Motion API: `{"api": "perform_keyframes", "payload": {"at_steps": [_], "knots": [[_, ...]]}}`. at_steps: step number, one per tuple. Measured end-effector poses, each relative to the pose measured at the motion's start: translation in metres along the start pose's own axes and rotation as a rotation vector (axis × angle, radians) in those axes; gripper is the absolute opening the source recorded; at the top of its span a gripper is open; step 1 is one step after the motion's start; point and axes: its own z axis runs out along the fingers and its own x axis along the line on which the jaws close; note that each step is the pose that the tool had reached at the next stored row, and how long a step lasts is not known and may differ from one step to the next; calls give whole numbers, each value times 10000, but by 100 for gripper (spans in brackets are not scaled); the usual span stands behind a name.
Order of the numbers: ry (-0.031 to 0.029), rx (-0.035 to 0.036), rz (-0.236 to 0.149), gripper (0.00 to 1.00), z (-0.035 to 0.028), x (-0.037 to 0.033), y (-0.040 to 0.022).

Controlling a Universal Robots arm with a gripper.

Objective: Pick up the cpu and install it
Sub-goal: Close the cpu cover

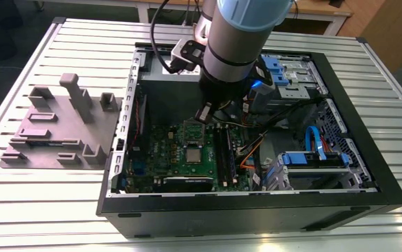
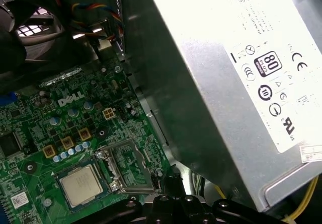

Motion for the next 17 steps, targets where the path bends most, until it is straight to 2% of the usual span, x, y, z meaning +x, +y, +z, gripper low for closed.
{"api": "perform_keyframes", "payload": {"at_steps": [12, 17], "knots": [[56, 28, 3, 10, -31, -1, 7], [67, 33, 4, 10, -36, 23, -4]]}}
